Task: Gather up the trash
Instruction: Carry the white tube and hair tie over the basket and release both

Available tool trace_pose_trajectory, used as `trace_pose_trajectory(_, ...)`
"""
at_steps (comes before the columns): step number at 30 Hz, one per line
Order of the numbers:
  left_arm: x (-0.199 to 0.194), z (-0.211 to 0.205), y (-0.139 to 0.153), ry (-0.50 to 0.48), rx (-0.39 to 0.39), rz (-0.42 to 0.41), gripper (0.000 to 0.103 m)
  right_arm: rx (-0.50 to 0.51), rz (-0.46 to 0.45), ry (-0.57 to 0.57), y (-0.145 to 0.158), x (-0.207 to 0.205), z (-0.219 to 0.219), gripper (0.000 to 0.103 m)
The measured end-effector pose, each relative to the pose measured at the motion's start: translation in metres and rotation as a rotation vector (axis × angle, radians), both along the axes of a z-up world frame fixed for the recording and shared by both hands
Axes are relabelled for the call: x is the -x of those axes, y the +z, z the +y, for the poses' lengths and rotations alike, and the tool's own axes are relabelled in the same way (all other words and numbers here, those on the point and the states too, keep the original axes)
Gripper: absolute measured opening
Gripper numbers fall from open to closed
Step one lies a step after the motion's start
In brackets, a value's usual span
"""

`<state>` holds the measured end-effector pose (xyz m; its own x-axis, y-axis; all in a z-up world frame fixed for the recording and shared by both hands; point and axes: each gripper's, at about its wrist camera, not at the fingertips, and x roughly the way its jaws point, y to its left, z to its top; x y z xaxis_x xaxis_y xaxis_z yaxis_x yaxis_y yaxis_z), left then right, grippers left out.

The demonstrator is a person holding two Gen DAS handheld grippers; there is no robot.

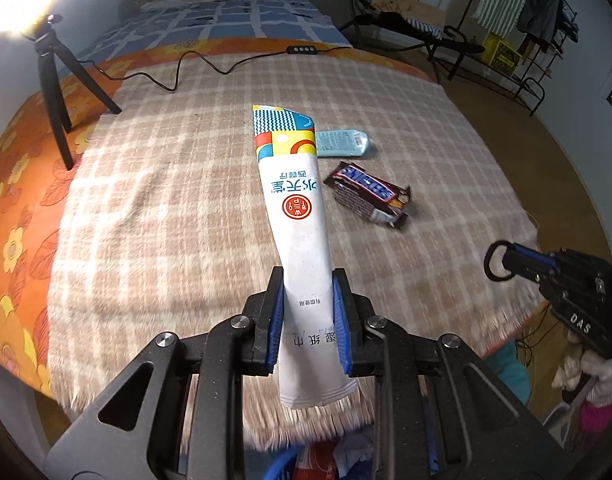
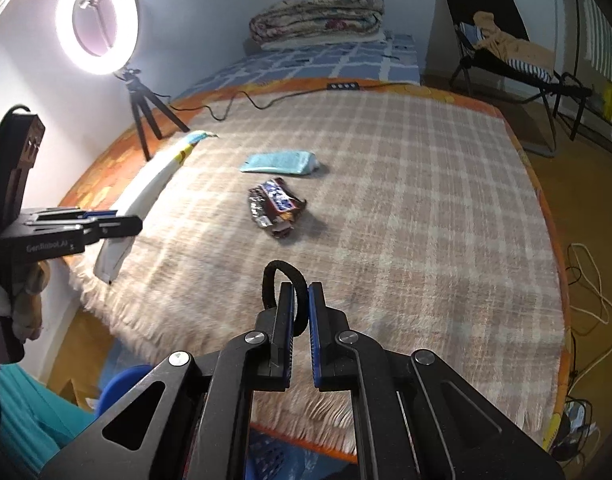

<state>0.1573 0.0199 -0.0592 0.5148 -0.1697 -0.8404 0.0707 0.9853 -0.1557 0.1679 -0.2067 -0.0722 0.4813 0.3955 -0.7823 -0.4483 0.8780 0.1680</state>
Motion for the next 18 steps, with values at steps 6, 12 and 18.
trace_pose_trajectory(6, 0.039, -0.004, 0.013, -0.021, 0.000, -0.015, 0.022, -0.023, -0.027, 0.027, 0.021, 0.027, 0.001, 0.005)
trace_pose_trajectory(12, 0.080, -0.005, 0.019, -0.033, 0.013, -0.015, 0.022, -0.045, -0.045, 0.057, 0.035, 0.060, 0.002, 0.005)
trace_pose_trajectory(18, 0.120, -0.013, 0.017, -0.052, 0.012, -0.001, 0.022, -0.058, -0.039, 0.090, 0.037, 0.091, 0.005, 0.005)
